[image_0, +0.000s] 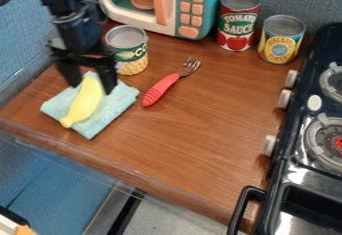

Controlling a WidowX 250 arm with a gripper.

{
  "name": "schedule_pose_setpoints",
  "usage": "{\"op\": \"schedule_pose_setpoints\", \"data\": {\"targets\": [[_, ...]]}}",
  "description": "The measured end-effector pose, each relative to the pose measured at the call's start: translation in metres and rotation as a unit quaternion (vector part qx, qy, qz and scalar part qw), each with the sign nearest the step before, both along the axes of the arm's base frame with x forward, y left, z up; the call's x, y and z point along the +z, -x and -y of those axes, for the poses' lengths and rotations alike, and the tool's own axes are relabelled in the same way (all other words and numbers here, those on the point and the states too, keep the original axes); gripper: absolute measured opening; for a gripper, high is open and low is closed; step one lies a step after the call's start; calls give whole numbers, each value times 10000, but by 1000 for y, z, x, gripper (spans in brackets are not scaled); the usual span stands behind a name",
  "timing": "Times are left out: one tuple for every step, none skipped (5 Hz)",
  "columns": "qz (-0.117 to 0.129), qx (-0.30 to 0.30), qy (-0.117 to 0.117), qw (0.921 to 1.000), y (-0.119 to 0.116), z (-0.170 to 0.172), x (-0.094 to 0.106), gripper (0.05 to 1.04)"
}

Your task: Lift the orange fork

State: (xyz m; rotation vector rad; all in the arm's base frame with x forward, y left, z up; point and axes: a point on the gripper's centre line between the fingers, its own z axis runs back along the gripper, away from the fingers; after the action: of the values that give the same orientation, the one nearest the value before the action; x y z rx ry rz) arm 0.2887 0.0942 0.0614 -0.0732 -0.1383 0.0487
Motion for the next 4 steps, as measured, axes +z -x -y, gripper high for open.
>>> {"op": "schedule_pose_setpoints", "data": {"targets": [[99,-89,101,9999,-23,13,-6,1001],[96,-250,39,9996,-44,26,-17,1001],[58,-257,8,9997,-60,31,-33,1001],[-2,-454,-25,9990,-69,38,-46,1001]]}}
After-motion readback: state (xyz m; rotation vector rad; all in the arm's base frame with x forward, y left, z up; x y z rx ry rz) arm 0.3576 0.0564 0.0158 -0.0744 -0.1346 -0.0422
